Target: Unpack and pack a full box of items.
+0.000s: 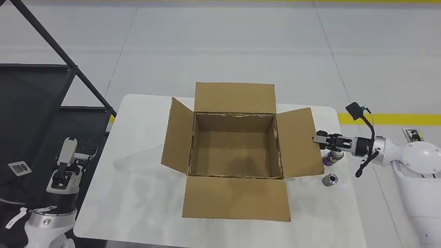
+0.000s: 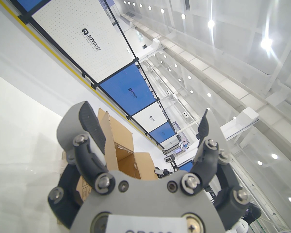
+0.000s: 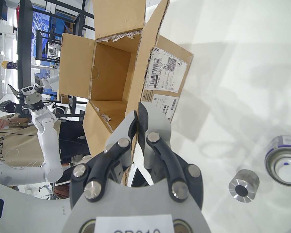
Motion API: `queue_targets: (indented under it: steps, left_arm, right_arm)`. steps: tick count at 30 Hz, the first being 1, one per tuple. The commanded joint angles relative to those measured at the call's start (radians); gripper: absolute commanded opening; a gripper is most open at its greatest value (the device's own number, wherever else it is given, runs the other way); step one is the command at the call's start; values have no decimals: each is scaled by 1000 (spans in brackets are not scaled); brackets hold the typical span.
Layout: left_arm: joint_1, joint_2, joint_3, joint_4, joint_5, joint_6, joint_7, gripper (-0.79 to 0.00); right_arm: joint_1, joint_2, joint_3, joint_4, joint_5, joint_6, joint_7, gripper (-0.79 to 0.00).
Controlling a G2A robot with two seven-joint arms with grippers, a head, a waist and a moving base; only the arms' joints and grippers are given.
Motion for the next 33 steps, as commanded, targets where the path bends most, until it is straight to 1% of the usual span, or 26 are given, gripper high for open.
queue_targets:
  steps: [1,11,20,21,22,23,24,26,28,29,31,33]
  left_arm:
    - [0,0,0,0,0,0,0,0]
    - [0,0,0,0,0,0,0,0]
    - [0,0,0,0,0,0,0,0]
    - [0,0,0,0,0,0,0,0]
    - [0,0,0,0,0,0,0,0]
    - [0,0,0,0,0,0,0,0]
    - [0,0,0,0,0,0,0,0]
    - [0,0,0,0,0,0,0,0]
    - [0,0,0,0,0,0,0,0]
    - [0,0,0,0,0,0,0,0]
    - [0,0,0,0,0,0,0,0]
    - [0,0,0,0,0,0,0,0]
  right_arm:
    - [3,1,-11,1,1,1,-5,-785]
    - [2,7,-53,-14,11,3,-30,-785]
    - [-66,24,-36,-68,24,-1,-48,-785]
    - [-76,26,-32,-78,25,0,-51,-702]
    - [-87,29,-28,-86,25,4,-55,-502]
    - [-98,31,-24,-96,22,9,-62,-185]
    - [-110,33,-18,-108,20,9,-72,0]
    - [-143,39,7,-143,7,-7,-109,0]
    - [-192,48,52,-183,-12,-2,-160,0]
    - [-220,53,77,-214,-30,-2,-182,0]
    - [-290,62,125,-291,-51,-36,-213,0]
    - [-364,70,183,-353,-90,-36,-256,0]
